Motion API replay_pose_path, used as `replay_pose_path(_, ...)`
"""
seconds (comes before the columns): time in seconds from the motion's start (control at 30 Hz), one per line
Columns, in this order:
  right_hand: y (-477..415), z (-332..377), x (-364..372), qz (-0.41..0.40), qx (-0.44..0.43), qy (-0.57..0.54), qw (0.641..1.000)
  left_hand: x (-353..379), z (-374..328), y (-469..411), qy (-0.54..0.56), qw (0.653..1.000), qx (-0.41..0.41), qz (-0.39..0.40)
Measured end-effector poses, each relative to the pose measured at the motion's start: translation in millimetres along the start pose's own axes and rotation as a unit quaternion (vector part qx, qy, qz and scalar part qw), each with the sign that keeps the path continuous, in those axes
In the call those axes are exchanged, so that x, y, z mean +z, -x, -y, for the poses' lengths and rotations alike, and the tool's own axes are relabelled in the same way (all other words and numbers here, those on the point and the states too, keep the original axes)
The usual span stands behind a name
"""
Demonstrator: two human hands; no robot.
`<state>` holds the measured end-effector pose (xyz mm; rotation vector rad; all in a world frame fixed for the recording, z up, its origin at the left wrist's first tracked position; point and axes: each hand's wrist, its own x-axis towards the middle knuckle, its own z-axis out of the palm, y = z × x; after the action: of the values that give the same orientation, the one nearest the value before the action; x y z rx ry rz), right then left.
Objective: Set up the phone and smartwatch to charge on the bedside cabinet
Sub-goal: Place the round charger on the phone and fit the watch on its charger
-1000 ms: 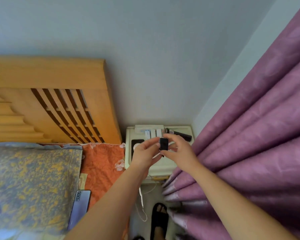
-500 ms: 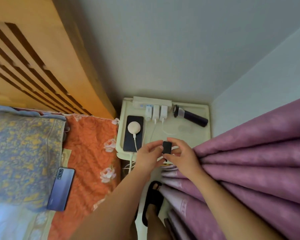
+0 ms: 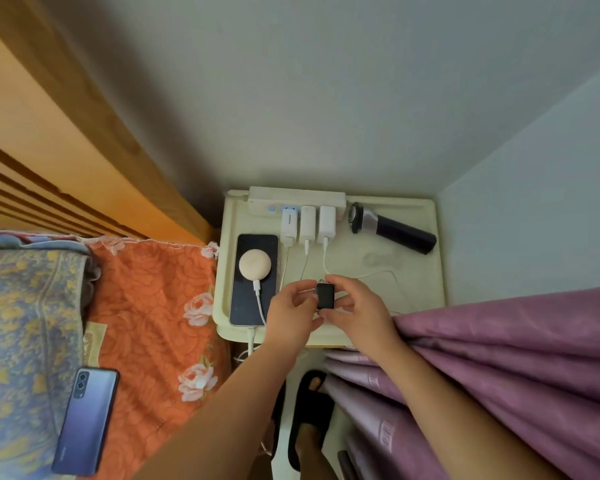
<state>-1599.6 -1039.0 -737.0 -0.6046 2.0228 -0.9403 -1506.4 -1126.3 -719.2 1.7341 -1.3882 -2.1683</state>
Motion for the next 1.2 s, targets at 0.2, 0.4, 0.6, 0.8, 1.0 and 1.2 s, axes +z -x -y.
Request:
replay_pose_path(0.2, -13.7, -9.9, 8.1, -0.015, -0.007, 0.027, 0.999, 1.8, 3.3, -3.7, -0.074, 0.997, 0.039, -0.005)
replay_pose_path(0.4, -21.9, -13.0, 16.5, -0.033, -0.008, 0.021, 0.999, 0.5, 15.2, 8.4, -0.151, 0.985, 0.075, -0.025)
replay_pose_path(0.6, -31.2, -12.6, 22.0, -0.034, -0.011, 0.022, 0.999, 1.7, 25.3, 13.0, -0.146, 0.987, 0.064, -0.019)
replay_pose_path(0.8, -41.0, -8.3, 26.6, -0.024, -0.024, 0.049, 0.998, 2.9, 25.1, 13.8, -0.172, 0.981, 0.084, -0.005)
replay_pose_path(1.0, -49.4, -6.6, 32.8, -0.044, -0.037, 0.077, 0.995, 7.9, 30.6, 13.2, -0.193, 0.976, 0.102, 0.012)
replay_pose_path(1.2, -43.6, -11.8, 37.9, -0.092, -0.041, 0.089, 0.991, 12.2, 38.9, 7.4, -0.208, 0.972, 0.105, 0.036)
